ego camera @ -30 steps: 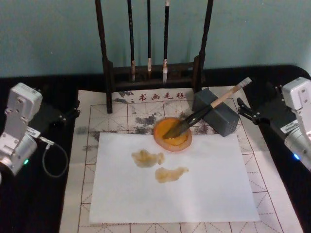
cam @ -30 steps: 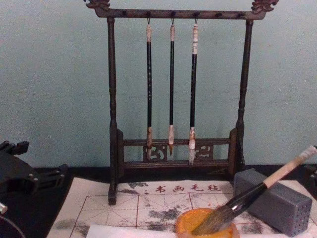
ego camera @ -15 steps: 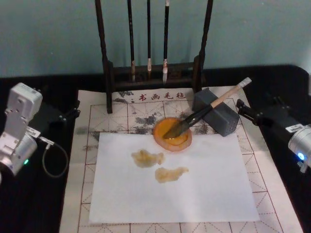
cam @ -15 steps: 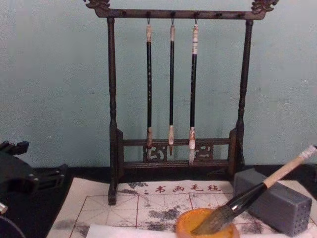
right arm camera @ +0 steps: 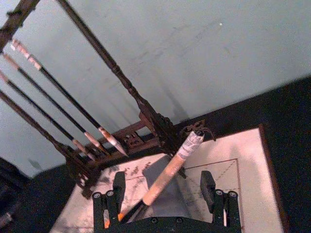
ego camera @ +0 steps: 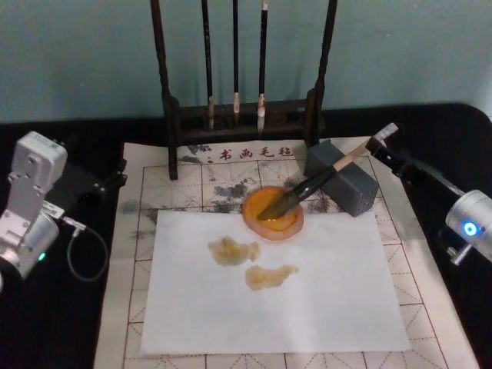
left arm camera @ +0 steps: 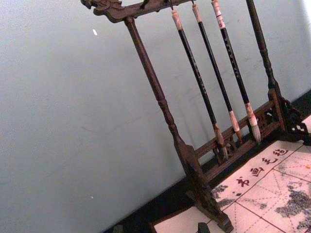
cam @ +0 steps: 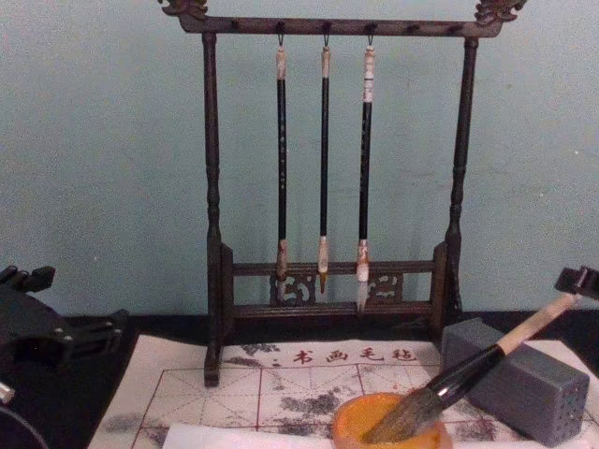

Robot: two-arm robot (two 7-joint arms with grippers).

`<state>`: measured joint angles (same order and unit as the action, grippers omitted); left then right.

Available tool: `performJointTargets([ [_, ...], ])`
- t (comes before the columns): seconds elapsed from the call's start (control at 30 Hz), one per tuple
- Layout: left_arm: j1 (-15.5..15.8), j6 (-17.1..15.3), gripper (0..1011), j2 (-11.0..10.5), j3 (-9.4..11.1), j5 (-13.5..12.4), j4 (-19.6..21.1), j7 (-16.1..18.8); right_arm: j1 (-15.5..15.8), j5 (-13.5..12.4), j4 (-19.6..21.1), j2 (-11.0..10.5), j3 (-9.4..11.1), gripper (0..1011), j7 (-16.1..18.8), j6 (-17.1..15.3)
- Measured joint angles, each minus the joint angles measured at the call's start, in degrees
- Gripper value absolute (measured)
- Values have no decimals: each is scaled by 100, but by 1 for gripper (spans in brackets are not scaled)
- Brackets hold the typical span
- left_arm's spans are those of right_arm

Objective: Pick up the brush from the inkstone, write on the paper, then place the brush back to its original position.

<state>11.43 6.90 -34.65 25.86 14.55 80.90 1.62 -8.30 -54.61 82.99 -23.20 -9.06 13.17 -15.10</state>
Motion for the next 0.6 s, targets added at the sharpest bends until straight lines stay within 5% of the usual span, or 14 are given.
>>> performJointTargets([
  [0.27, 0, 0, 1001, 0, 0, 0, 0, 0, -221, -709, -210, 326, 124, 1002, -376, -438],
  [0.6, 0, 0, 1001, 0, 0, 0, 0, 0, -462, -1127, -462, 537, 86, 1002, -657, -631],
])
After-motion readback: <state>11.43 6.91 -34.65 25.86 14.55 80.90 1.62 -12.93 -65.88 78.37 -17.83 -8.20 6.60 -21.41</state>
